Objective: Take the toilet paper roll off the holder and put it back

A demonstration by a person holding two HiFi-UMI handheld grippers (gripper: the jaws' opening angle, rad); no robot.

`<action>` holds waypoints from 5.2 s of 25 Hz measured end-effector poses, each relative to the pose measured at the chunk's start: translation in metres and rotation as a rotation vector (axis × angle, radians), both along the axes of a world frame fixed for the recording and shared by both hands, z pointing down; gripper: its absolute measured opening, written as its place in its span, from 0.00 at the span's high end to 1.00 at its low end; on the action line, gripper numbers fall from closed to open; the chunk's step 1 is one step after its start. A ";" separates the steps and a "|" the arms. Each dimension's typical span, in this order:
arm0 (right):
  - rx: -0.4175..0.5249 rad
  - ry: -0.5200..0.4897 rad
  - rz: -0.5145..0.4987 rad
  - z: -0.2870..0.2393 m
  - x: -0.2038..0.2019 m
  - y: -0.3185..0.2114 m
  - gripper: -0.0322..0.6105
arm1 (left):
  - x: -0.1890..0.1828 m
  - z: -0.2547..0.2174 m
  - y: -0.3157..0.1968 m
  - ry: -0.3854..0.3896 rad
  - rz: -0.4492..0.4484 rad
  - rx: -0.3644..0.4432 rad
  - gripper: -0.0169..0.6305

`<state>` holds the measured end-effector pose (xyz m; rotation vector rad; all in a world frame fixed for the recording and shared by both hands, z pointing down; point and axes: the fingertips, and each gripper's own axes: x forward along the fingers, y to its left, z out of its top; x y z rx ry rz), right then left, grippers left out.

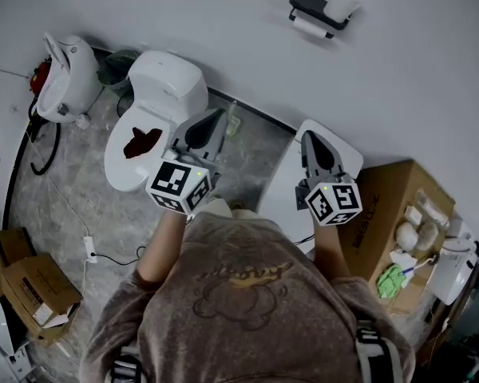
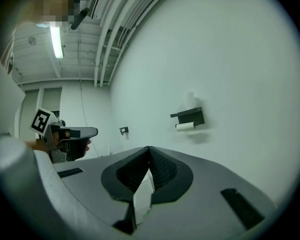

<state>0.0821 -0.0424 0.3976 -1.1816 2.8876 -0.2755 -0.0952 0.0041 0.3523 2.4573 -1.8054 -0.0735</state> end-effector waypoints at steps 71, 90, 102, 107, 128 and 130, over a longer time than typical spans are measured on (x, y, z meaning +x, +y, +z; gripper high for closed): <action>-0.011 -0.102 0.192 -0.064 0.008 -0.228 0.38 | 0.037 -0.019 -0.269 -0.001 0.460 0.005 0.94; 0.123 -0.018 0.095 -0.139 -0.021 -0.348 0.32 | 0.028 -0.016 -0.276 -0.012 0.428 -0.003 0.94; 0.139 0.057 0.070 -0.139 -0.043 -0.380 0.35 | 0.019 -0.013 -0.279 -0.011 0.405 -0.016 0.94; 0.151 0.095 0.071 -0.139 -0.041 -0.382 0.47 | 0.019 -0.012 -0.277 -0.007 0.405 -0.022 0.94; 0.297 0.064 0.074 -0.218 0.002 -0.316 0.51 | 0.040 -0.016 -0.267 0.008 0.469 -0.020 0.94; 0.295 0.066 0.091 -0.215 0.013 -0.306 0.51 | 0.044 -0.017 -0.267 0.008 0.480 -0.019 0.94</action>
